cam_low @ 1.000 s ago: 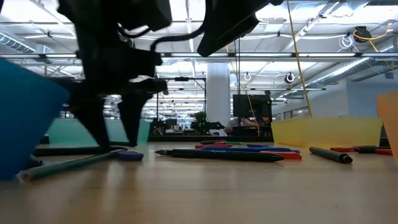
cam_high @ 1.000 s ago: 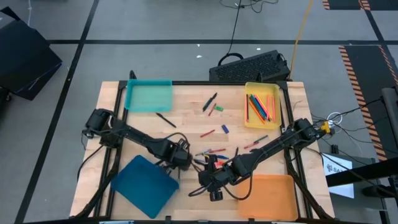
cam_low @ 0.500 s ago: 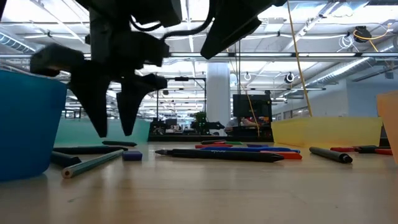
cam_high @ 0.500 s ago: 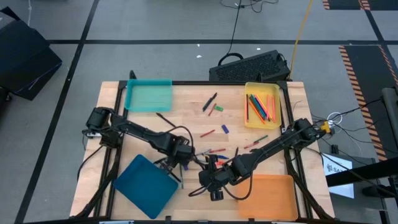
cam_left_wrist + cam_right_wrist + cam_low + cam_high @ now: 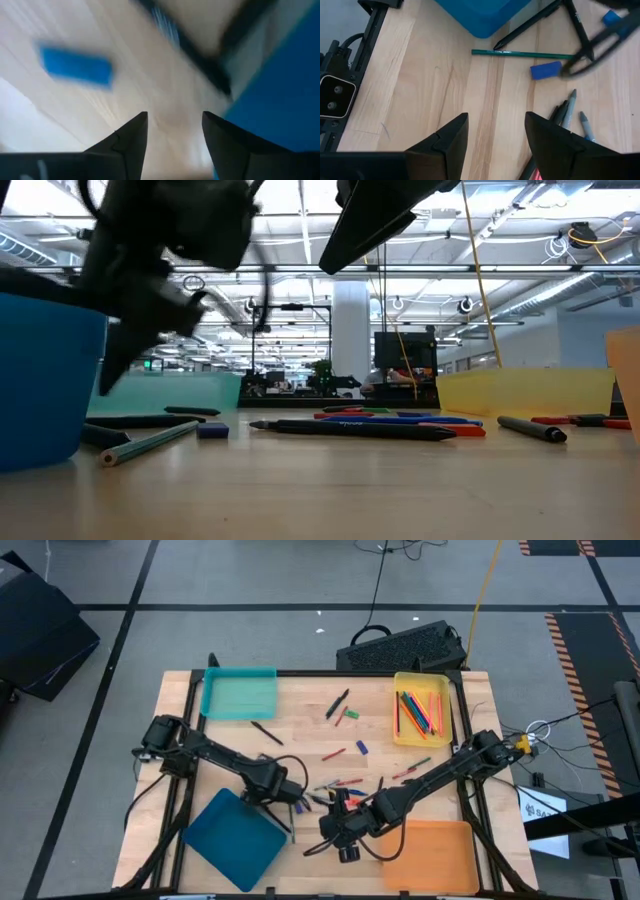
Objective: Sort crayons/erasers/pens/pencils in bins
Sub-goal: Adjust the blue bin, then put the green pencil into the yellow bin
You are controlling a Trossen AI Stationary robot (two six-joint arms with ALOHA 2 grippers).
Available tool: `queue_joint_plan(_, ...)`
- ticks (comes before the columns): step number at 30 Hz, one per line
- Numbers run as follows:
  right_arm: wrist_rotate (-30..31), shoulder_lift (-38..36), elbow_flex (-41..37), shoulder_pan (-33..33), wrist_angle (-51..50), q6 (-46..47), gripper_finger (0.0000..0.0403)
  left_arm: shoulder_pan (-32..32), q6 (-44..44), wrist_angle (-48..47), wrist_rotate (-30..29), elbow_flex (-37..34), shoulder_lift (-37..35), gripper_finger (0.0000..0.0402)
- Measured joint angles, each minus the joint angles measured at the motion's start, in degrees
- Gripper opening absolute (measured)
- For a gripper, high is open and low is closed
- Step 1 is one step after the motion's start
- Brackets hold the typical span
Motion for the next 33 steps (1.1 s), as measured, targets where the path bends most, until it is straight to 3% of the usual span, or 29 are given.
queue_joint_plan(7, -0.01, 0.00, 0.00, 1.03, -0.20, -0.06, 0.0187, -3.35, -8.19, -13.00, 18.59, -3.33, 0.04, 0.0191)
queue_joint_plan(13, 0.05, 0.00, 0.00, 1.44, -0.65, -0.02, 0.0187, -10.00, -4.00, -18.02, 27.82, -1.70, -0.23, 0.0191)
queue_joint_plan(16, 0.16, 0.00, 0.00, 1.42, -0.88, -0.11, 0.0187, -10.96, -2.00, -17.37, 25.57, 0.59, -1.16, 0.0191)
queue_joint_plan(20, 0.15, 0.00, 0.00, 1.44, -1.11, -2.30, 0.0187, -9.14, 2.94, -12.26, 14.69, 5.46, -2.43, 0.0191)
queue_joint_plan(23, 0.16, 0.00, 0.00, 1.42, -1.00, -3.49, 0.0187, -7.08, 10.97, -3.77, 9.99, 8.73, -3.95, 0.0191)
queue_joint_plan(27, 0.20, -1.08, -0.02, 1.50, -0.57, -3.84, 0.0187, -4.17, 25.76, 9.09, 10.07, 9.90, -4.38, 0.0191)
queue_joint_plan(33, 4.24, -6.66, -0.02, 1.93, -0.56, -5.87, 0.0187, -0.49, 42.03, 26.16, 10.81, 3.42, -4.35, 0.0191)
